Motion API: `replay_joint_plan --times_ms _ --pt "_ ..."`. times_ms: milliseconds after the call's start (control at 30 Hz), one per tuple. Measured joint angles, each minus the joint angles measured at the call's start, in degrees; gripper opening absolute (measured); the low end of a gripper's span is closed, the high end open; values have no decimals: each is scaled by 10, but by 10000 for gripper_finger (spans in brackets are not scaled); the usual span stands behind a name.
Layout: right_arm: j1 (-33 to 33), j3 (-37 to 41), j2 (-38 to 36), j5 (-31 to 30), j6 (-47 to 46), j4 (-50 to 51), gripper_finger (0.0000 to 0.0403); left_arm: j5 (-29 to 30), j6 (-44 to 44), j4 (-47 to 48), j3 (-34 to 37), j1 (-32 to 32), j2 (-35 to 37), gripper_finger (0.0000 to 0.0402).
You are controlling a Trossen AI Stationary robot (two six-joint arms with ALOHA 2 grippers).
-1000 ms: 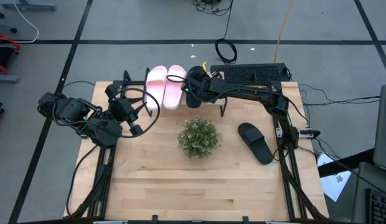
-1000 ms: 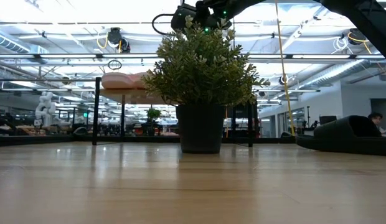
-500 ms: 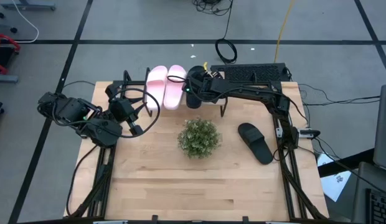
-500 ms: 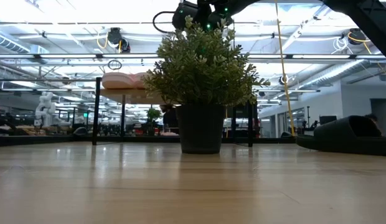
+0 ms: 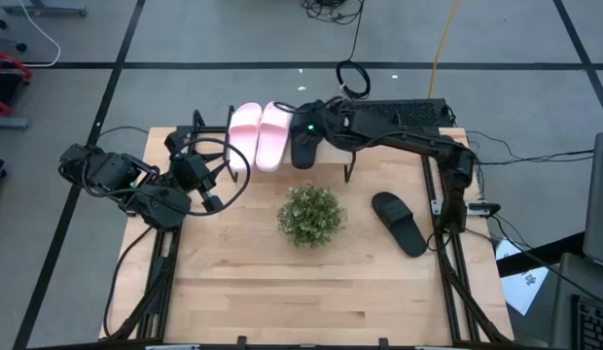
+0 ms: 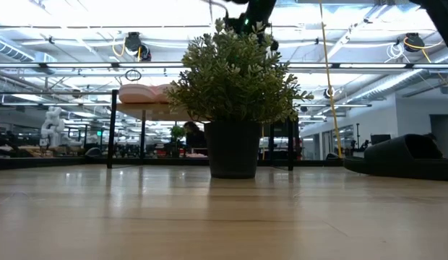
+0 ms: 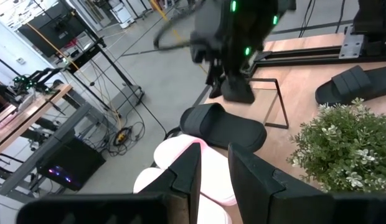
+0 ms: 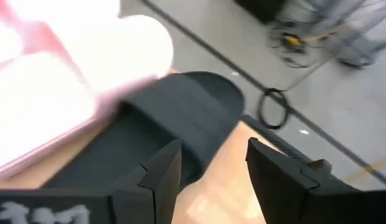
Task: Pick and place slides into the shelf
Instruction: Put the black slides on the shelf
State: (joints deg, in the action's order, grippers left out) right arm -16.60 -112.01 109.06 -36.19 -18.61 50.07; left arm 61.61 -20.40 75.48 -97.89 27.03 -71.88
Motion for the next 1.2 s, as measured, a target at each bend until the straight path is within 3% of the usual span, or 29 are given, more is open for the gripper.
replay_joint_plan --times_ms 133,267,500,567,667,800,1000,1200 --pt "16 0 -52 84 34 27 167 0 5 0 0 0 0 85" --pt "55 -1 -117 181 72 129 159 0 6 0 0 0 0 85" --pt "204 -1 -189 200 28 396 148 0 7 0 0 0 0 85" --pt "248 15 -199 202 0 396 146 0 7 0 0 0 0 85" --pt "310 70 -225 213 -10 367 143 2 5 -1 0 0 0 85" --pt "362 171 -237 218 -77 403 136 6 2 -8 0 0 -1 85" --pt "403 349 -257 224 -113 405 126 12 5 -28 0 0 -1 85" --pt "418 477 -264 243 -99 386 125 14 -4 -32 0 0 -1 85"
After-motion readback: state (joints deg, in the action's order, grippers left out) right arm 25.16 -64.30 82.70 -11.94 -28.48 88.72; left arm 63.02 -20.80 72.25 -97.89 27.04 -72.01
